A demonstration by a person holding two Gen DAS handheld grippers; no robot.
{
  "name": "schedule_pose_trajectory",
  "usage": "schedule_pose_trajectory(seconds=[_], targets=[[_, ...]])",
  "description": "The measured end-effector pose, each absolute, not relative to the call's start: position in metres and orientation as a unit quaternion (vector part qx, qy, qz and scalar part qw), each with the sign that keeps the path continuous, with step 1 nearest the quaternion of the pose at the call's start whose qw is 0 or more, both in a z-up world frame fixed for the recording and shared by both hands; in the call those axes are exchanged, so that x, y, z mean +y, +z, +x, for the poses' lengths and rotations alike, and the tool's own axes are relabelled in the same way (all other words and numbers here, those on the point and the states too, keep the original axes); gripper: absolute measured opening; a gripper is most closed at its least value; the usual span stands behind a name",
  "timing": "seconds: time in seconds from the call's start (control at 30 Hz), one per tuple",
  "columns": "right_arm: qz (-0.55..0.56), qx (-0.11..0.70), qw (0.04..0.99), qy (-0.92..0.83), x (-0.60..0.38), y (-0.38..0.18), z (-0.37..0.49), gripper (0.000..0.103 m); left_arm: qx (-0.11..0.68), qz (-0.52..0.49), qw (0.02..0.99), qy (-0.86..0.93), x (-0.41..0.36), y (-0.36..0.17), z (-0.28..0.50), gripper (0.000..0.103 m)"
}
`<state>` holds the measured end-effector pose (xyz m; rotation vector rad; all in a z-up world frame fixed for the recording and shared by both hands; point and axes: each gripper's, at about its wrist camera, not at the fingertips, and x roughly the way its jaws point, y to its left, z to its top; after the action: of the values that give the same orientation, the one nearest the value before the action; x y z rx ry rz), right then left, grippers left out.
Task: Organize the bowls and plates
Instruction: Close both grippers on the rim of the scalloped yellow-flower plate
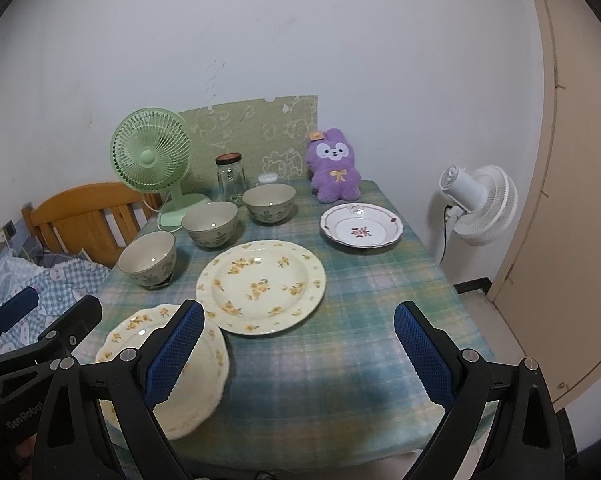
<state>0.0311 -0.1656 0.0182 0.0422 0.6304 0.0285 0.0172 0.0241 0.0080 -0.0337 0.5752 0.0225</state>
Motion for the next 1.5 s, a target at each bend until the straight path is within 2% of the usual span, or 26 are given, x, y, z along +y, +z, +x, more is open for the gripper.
schedule_pose_trajectory(seconds=[0.3,0.57,0.7,0.97,1.07,1.17,1.23,1.33,1.5], targets=[[0.024,0.353,0.935,0.017,-0.117,-0.002,0.066,0.093,0.319,0.000,0.948,0.005,0.062,-0.013,0.051,0.091],[0.022,0.402,0.915,0.008,-0.080,-0.042,0.093,0.089,0.376,0.001,0.927,-0.005,0.092,-0.054,0.078,0.088],[0.017,0.426,0.904,0.005,-0.069,-0.066,0.099,0.086,0.409,-0.002,0.912,-0.013,0.099,-0.082,0.087,0.083],[0.013,0.475,0.880,-0.005,-0.055,-0.108,0.112,0.082,0.454,-0.013,0.891,-0.017,0.113,-0.118,0.099,0.083],[0.007,0.488,0.873,-0.008,-0.053,-0.119,0.116,0.078,0.468,-0.019,0.883,-0.019,0.114,-0.130,0.105,0.083],[0.004,0.499,0.866,-0.010,-0.051,-0.127,0.119,0.076,0.479,-0.023,0.877,-0.022,0.115,-0.139,0.110,0.077],[0.005,0.507,0.862,-0.009,-0.050,-0.132,0.121,0.070,0.487,-0.027,0.872,-0.024,0.115,-0.145,0.112,0.074],[0.010,0.519,0.855,-0.005,-0.049,-0.139,0.122,0.064,0.497,-0.034,0.866,-0.032,0.117,-0.151,0.115,0.064],[0.011,0.529,0.848,-0.012,-0.050,-0.142,0.125,0.057,0.500,-0.036,0.865,-0.032,0.120,-0.151,0.117,0.062]])
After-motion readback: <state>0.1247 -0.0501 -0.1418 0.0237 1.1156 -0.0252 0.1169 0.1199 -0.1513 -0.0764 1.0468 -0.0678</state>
